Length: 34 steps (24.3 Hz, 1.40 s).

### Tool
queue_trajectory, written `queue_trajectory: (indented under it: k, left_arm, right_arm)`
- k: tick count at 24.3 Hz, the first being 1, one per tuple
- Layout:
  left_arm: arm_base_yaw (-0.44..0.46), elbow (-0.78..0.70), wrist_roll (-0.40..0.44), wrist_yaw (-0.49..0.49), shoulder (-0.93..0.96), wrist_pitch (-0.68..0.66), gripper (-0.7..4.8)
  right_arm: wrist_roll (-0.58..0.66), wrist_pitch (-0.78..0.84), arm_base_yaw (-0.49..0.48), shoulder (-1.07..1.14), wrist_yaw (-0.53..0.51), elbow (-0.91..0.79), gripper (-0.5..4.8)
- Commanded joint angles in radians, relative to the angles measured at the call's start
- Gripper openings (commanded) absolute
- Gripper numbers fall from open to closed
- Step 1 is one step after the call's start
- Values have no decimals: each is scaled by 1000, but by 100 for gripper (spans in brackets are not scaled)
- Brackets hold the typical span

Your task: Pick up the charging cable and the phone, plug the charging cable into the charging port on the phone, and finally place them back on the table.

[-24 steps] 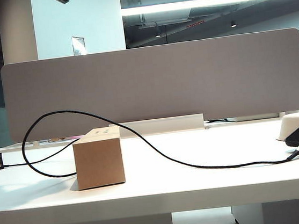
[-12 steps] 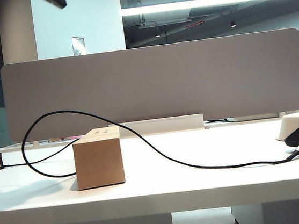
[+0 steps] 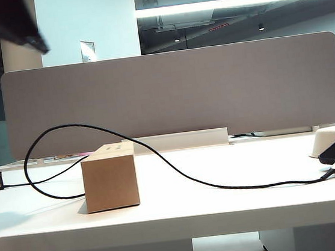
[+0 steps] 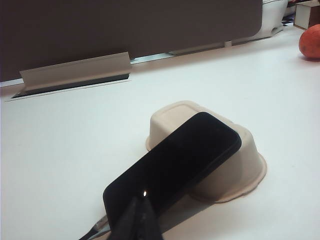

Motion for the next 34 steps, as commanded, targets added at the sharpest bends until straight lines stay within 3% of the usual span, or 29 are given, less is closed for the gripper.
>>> queue_trajectory:
  k: [1,7,13,22,27,34]
  left_arm:
    - [46,-105,-60,41,-63,166,-6]
    - [171,-369,-172,36,-233,436,-6]
    - [304,-565,-174,30,-392,641,-6]
    - [386,-705,-176,30,-597,657,-6]
    - [415,-774,-249,31,-713,707,-6]
    - [415,-860,-227,29,-801,768,-6]
  right_arm:
    - [-4,5,-3,-1,6,-6,-1]
    - [-4,2,-2,-1,-3,-6,-1]
    - [-4,2,-1,-1,-2,-6,-1]
    - [-4,2,-1,-1,-2,-6,-1]
    - [-4,2,-1,-1,-2,-6,-1]
    - [-4,2,-1,-1,-2,-6,-1]
